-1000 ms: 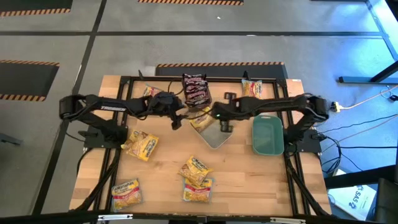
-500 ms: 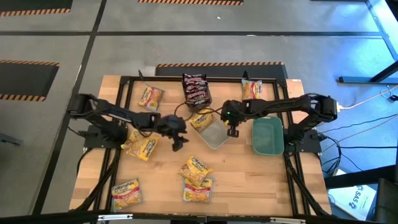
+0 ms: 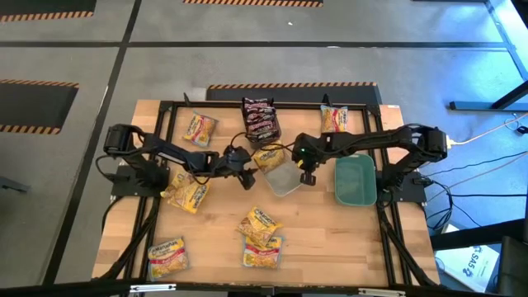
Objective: Sort Maruchan noodles
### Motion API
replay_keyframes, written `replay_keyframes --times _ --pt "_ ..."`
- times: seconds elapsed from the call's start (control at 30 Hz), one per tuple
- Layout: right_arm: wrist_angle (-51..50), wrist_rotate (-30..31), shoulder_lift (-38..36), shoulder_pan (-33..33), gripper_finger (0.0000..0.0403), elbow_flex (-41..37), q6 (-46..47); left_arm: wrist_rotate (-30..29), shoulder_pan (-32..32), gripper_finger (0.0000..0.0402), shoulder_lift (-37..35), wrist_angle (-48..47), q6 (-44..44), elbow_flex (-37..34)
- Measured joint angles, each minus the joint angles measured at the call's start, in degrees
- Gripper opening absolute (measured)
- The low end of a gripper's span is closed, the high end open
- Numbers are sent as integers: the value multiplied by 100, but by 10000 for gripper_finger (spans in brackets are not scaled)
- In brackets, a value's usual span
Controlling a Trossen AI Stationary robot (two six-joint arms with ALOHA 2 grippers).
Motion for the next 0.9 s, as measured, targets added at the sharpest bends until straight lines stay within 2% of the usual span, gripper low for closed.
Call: replay_keyframes --times 0.23,0.47,0.63,0.9 --pt "403 -53 101 403 0 -2 12 -233 223 229 -6 -59 22 0" --pt "702 165 146 592 0 -2 -23 -109 405 229 -172 -291 41 0" --pt "834 413 79 586 0 34 -24 -70 230 229 -620 -934 187 4" --pt "608 535 -26 775 0 315 237 23 -395 229 -1076 -1225 623 -2"
